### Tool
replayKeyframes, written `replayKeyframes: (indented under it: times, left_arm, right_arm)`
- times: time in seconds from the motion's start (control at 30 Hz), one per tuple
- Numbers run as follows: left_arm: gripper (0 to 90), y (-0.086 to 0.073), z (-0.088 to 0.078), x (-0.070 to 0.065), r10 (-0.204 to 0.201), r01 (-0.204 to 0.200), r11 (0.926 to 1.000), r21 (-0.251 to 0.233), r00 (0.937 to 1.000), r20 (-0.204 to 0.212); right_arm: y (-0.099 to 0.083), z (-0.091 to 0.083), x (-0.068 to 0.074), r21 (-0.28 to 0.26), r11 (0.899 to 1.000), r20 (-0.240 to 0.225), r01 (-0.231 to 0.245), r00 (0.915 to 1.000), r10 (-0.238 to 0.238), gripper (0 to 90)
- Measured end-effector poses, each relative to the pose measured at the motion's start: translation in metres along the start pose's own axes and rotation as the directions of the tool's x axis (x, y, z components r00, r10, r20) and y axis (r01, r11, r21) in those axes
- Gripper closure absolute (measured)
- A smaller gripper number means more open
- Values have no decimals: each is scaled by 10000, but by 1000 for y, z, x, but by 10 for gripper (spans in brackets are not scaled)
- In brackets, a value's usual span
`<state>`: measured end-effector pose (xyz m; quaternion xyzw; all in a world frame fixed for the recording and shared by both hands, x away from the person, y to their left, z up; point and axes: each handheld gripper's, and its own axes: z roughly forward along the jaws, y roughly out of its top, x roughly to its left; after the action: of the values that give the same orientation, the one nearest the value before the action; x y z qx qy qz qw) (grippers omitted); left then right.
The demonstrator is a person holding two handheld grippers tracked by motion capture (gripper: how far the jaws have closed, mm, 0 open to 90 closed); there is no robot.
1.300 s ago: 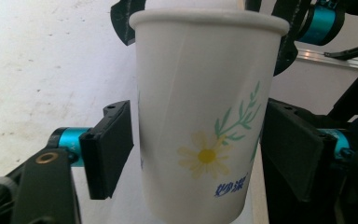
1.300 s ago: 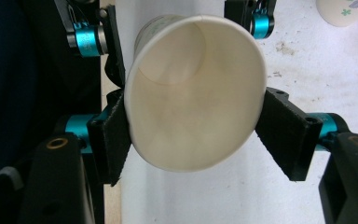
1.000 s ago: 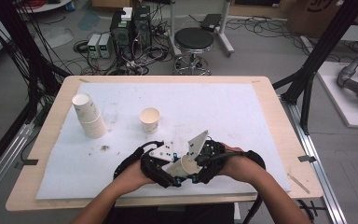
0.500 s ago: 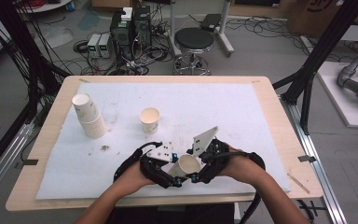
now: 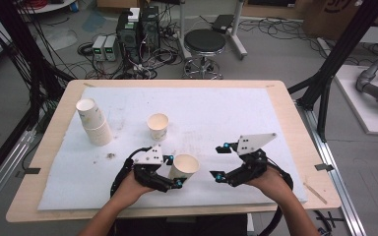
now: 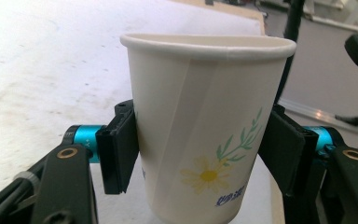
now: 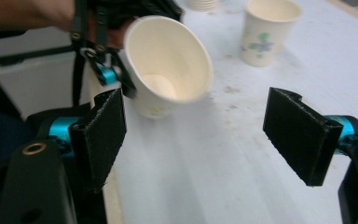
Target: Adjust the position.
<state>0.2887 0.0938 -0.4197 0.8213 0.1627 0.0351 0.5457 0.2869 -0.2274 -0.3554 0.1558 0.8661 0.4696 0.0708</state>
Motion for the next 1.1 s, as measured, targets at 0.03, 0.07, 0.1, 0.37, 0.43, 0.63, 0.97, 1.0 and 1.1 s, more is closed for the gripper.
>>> replayKeyframes:
  times: [0.03, 0.07, 0.1, 0.37, 0.43, 0.63, 0.97, 1.0, 1.1]
  left_arm:
    - [340, -1, -2, 1, 20, -21, 10000, -89, 10000, -83]
    - [341, -2, -3, 1, -36, 32, 9998, -220, 9999, -154]
    - [340, -3, -4, 2, -35, 28, 9995, -313, 9998, -207]
    - [332, -13, -15, 7, -213, 131, 9943, -1055, 9968, -774]
    - [331, -14, -19, 8, -275, 156, 9914, -1301, 9955, -904]
    - [331, -17, -26, 9, -413, 175, 9821, -1873, 9914, -1242]
    - [327, -21, -39, 11, -378, -143, 9659, -2585, 9799, -1957]
    - [327, -21, -40, 11, -320, -226, 9658, -2584, 9782, -2051]
    - [322, -20, -40, 11, -308, -270, 9640, -2646, 9768, -2119]
  right_arm:
    - [-5, -2, -1, -151, 9998, 160, -161, 9997, 164, 220]
    - [-10, -4, -3, -306, 9991, 337, -291, 9990, 302, 220]
    - [-15, -6, -4, -471, 9979, 572, -439, 9973, 466, 220]
    - [-48, -19, -12, -1511, 9793, 1781, -1344, 9708, 1607, 221]
    - [-55, -22, -15, -1693, 9743, 1980, -1487, 9633, 1814, 220]
    - [-68, -23, -16, -1928, 9682, 2475, -1596, 9469, 2054, 221]
    - [-82, -38, -18, -2197, 9623, 3441, -1602, 9103, 2301, 222]
    - [-82, -39, -19, -2255, 9601, 3478, -1657, 9068, 2382, 222]
    - [-84, -41, -20, -2318, 9583, 3634, -1671, 8989, 2447, 221]
